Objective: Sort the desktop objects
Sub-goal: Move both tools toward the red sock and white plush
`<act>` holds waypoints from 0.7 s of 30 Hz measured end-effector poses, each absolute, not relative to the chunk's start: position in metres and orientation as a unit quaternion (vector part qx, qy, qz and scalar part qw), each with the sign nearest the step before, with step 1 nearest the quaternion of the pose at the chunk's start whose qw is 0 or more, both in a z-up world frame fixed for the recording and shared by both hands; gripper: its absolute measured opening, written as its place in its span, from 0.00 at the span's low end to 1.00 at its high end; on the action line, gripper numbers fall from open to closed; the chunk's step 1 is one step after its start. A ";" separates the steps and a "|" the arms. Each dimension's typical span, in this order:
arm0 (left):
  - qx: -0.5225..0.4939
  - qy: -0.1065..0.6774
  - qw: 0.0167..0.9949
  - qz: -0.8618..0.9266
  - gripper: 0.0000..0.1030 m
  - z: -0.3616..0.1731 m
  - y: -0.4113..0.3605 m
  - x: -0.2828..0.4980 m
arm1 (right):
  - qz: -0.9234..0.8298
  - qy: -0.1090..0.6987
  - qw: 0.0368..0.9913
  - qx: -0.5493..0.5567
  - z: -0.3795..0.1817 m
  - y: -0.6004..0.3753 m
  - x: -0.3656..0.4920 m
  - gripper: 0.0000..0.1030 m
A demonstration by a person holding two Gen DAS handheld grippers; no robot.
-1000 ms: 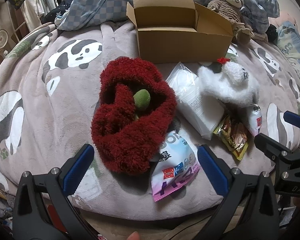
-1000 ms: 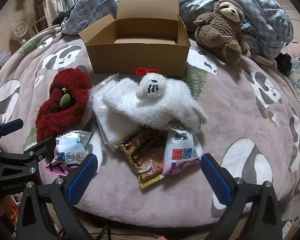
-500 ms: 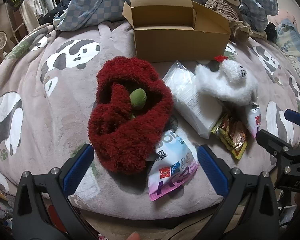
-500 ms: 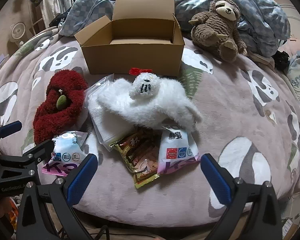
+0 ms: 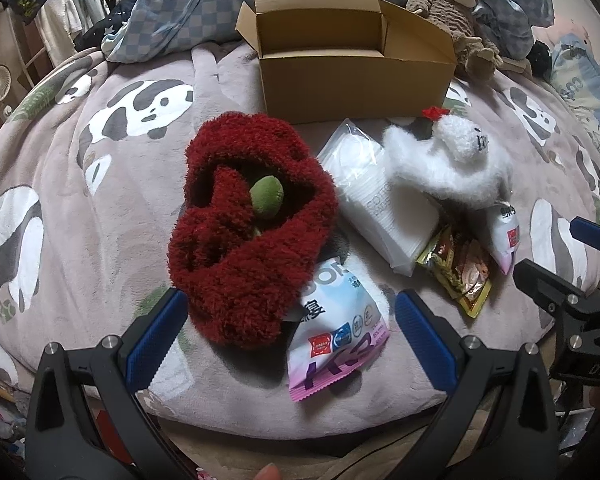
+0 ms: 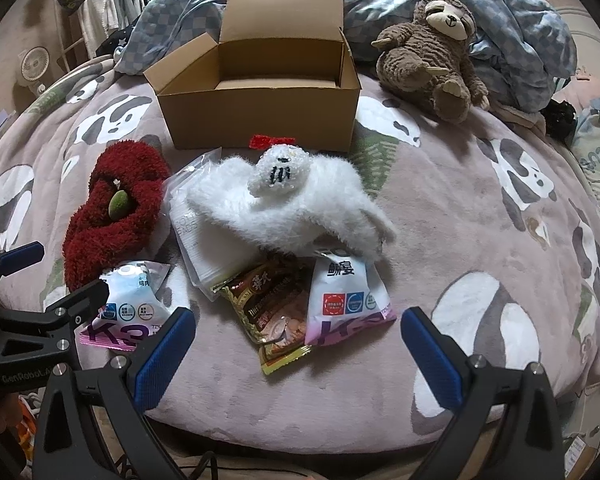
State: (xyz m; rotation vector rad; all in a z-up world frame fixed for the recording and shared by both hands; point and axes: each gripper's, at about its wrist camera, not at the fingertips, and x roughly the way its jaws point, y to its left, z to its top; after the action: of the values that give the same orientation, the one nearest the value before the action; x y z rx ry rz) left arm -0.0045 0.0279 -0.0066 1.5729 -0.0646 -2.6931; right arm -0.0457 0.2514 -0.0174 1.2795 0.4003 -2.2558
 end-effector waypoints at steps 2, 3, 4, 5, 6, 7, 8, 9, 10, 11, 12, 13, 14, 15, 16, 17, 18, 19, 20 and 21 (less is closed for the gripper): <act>0.505 -0.019 0.012 -0.863 1.00 -0.007 0.028 -0.005 | -0.830 0.145 0.257 0.473 -0.018 0.253 -0.046 1.00; 0.505 -0.018 0.013 -0.863 1.00 -0.008 0.028 -0.004 | -0.829 0.145 0.257 0.474 -0.018 0.253 -0.046 1.00; 0.506 -0.017 0.014 -0.863 1.00 -0.008 0.028 -0.004 | -0.829 0.146 0.258 0.474 -0.018 0.254 -0.046 1.00; 0.506 -0.017 0.015 -0.862 1.00 -0.009 0.028 -0.004 | -0.830 0.146 0.257 0.474 -0.019 0.254 -0.046 1.00; 0.507 -0.015 0.016 -0.862 1.00 -0.010 0.027 -0.004 | -0.829 0.148 0.261 0.473 -0.019 0.254 -0.046 1.00; 0.508 -0.014 0.018 -0.861 1.00 -0.011 0.026 -0.005 | -0.829 0.148 0.260 0.472 -0.019 0.255 -0.047 1.00; 0.509 -0.014 0.019 -0.861 1.00 -0.012 0.026 -0.005 | -0.829 0.148 0.260 0.472 -0.020 0.255 -0.047 1.00; 0.510 -0.012 0.022 -0.860 1.00 -0.013 0.024 -0.005 | -0.829 0.147 0.260 0.472 -0.021 0.256 -0.047 1.00; 0.509 -0.012 0.023 -0.860 1.00 -0.014 0.023 -0.006 | -0.829 0.147 0.260 0.472 -0.022 0.257 -0.048 1.00; 0.509 -0.011 0.025 -0.860 1.00 -0.014 0.023 -0.006 | -0.829 0.146 0.261 0.472 -0.022 0.257 -0.048 1.00; 0.508 -0.010 0.027 -0.861 1.00 -0.015 0.022 -0.007 | -0.829 0.146 0.261 0.473 -0.023 0.258 -0.049 1.00; 0.508 -0.011 0.029 -0.861 1.00 -0.016 0.021 -0.007 | -0.829 0.145 0.261 0.473 -0.024 0.258 -0.050 1.00; 0.508 -0.013 0.031 -0.861 1.00 -0.017 0.021 -0.008 | -0.828 0.145 0.261 0.474 -0.025 0.259 -0.051 1.00; 0.508 -0.014 0.033 -0.861 1.00 -0.017 0.021 -0.009 | -0.827 0.148 0.266 0.473 -0.026 0.259 -0.051 1.00; 0.508 -0.014 0.034 -0.861 1.00 -0.018 0.021 -0.010 | -0.827 0.150 0.266 0.472 -0.027 0.258 -0.052 1.00; 0.508 -0.012 0.034 -0.860 1.00 -0.019 0.020 -0.011 | -0.828 0.153 0.267 0.469 -0.027 0.258 -0.052 1.00; 0.509 -0.007 0.034 -0.860 1.00 -0.020 0.019 -0.013 | -0.829 0.157 0.268 0.465 -0.027 0.258 -0.052 1.00; 0.509 -0.005 0.034 -0.860 1.00 -0.020 0.018 -0.014 | -0.830 0.160 0.268 0.463 -0.028 0.257 -0.052 1.00; 0.510 -0.005 0.035 -0.859 1.00 -0.021 0.017 -0.016 | -0.830 0.163 0.269 0.460 -0.028 0.257 -0.053 1.00; 0.511 -0.006 0.038 -0.859 1.00 -0.022 0.016 -0.018 | -0.831 0.164 0.270 0.459 -0.028 0.257 -0.054 1.00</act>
State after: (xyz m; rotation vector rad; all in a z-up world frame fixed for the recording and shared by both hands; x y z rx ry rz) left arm -0.0177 0.0162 -0.0222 1.5680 -0.0181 -2.6339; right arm -0.0541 0.2566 -0.0278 1.2358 0.4412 -2.2378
